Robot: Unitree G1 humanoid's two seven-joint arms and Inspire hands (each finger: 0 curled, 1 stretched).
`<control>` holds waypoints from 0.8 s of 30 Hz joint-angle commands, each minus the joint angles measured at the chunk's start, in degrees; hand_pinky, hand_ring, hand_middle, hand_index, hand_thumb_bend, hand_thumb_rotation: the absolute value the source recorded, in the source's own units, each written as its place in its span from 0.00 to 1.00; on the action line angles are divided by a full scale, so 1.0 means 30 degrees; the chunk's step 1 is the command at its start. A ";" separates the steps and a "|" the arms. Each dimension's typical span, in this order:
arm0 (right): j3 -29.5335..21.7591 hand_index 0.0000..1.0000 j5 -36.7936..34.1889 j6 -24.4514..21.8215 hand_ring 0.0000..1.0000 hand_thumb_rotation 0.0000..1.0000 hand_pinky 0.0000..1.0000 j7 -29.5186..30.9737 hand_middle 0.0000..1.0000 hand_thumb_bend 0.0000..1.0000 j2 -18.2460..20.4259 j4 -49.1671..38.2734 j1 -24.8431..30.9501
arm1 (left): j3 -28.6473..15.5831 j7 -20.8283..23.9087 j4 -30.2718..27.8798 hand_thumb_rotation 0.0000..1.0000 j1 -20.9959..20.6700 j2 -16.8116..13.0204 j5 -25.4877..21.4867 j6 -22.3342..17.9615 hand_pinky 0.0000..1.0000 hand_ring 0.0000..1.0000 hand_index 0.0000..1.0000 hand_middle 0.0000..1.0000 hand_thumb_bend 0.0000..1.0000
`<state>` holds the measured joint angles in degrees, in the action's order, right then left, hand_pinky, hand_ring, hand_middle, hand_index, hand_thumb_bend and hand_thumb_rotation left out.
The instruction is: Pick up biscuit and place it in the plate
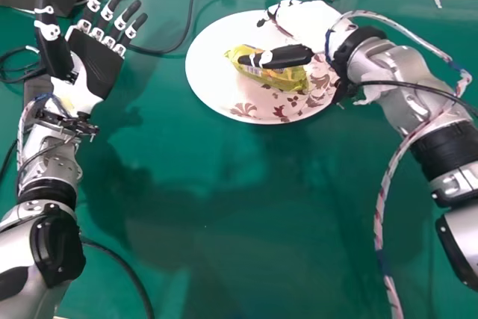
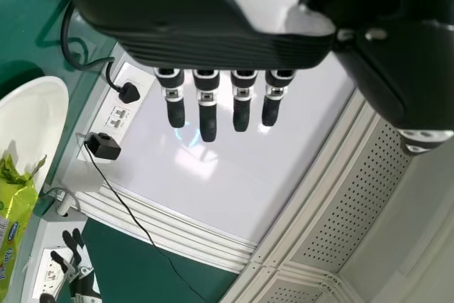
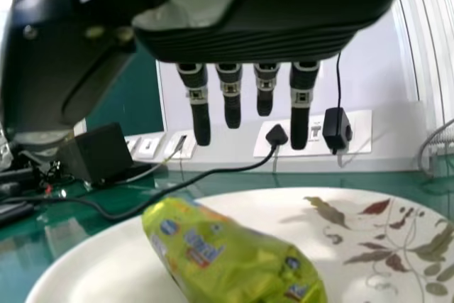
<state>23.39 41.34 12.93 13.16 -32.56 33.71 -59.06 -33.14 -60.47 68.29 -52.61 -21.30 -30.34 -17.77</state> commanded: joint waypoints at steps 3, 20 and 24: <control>-0.0444 0.86 -0.0203 -0.0140 0.90 0.28 0.75 0.0231 0.97 0.97 -0.0346 -0.0870 0.0544 | 0.0087 -0.0085 -0.0101 0.46 0.0069 -0.0046 -0.0009 -0.0049 0.96 0.93 1.00 0.99 0.92; -0.1609 0.88 -0.0375 -0.1108 0.89 0.28 0.76 0.0516 0.97 0.96 -0.0565 -0.3632 0.1926 | 0.0163 -0.0211 -0.0139 0.46 0.0114 -0.0101 0.0028 -0.0101 0.99 0.91 1.00 0.99 0.90; -0.1851 0.88 -0.0468 -0.1059 0.89 0.29 0.75 0.0400 0.97 0.96 -0.0614 -0.3989 0.2163 | 0.0239 -0.0169 -0.0196 0.44 0.0154 -0.0104 0.0109 -0.0237 0.97 0.91 1.00 0.99 0.90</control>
<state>18.53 40.75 9.74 14.42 -33.79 22.78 -53.81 -32.84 -60.58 68.08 -52.60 -21.30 -30.31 -17.84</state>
